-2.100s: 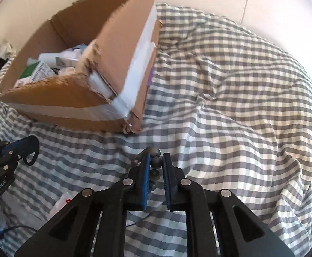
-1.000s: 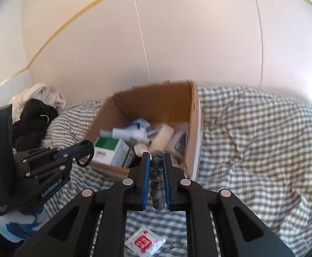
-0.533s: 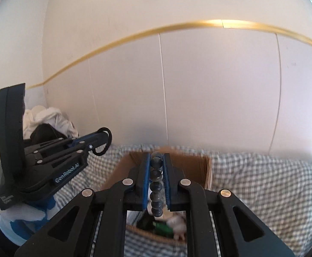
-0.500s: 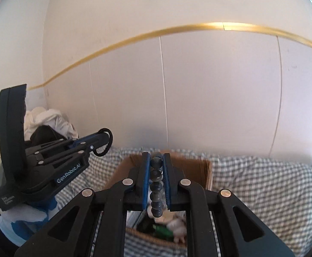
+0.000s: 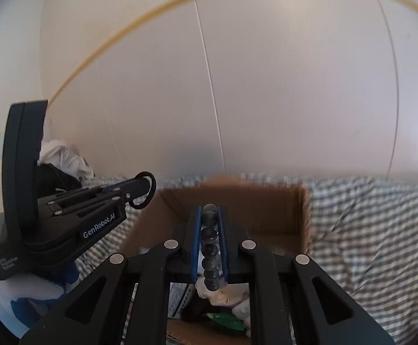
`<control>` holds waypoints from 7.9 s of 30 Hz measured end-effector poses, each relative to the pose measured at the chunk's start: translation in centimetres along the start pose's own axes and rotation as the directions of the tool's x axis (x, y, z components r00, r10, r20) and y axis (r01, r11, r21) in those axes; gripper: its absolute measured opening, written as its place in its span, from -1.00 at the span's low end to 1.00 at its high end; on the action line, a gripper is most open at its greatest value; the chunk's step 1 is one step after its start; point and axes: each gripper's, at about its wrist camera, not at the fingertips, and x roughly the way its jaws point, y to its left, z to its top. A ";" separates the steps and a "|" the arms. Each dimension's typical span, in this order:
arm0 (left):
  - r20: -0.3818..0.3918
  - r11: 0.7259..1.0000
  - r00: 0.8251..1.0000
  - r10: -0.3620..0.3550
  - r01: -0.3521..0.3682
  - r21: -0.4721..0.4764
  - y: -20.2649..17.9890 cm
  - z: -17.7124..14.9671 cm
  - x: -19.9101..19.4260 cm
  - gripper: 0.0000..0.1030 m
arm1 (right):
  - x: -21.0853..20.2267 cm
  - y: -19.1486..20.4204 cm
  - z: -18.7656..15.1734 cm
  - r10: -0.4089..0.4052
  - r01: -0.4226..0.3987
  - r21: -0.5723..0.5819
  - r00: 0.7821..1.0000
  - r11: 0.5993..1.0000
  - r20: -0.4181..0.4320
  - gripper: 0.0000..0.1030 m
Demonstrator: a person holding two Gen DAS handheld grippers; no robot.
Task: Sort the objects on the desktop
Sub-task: 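Open both tools to drop hair tie and bracelet into the box, then withdraw both tools from the box toward the sachet and comb, then grasp clear plastic comb with left tool while right tool grasps red-white sachet, then lift comb and sachet and carry them over the box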
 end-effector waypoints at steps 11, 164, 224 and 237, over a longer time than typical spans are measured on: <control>-0.148 1.000 0.989 0.024 -0.024 0.002 0.8 -3.3 6.5 -0.89 | 5.0 -3.1 -4.2 -0.013 0.023 0.073 0.990 0.997 -0.138 -0.78; -0.500 0.997 0.865 -0.027 -0.016 -0.080 -2.7 -15.0 -7.1 -0.85 | -10.5 -1.2 -13.4 -0.028 0.045 0.049 0.956 0.998 -0.293 -0.59; -0.582 0.998 0.812 -0.055 0.027 -0.056 -3.1 -18.3 -2.7 -0.92 | -11.2 -0.2 -5.2 -0.026 0.024 -0.021 0.996 0.999 -0.085 -0.59; -0.549 0.996 0.834 -0.045 -0.003 -0.085 0.2 -15.8 -7.6 -0.92 | -12.2 1.0 -3.0 -0.017 0.016 -0.051 1.000 0.999 -0.026 -0.59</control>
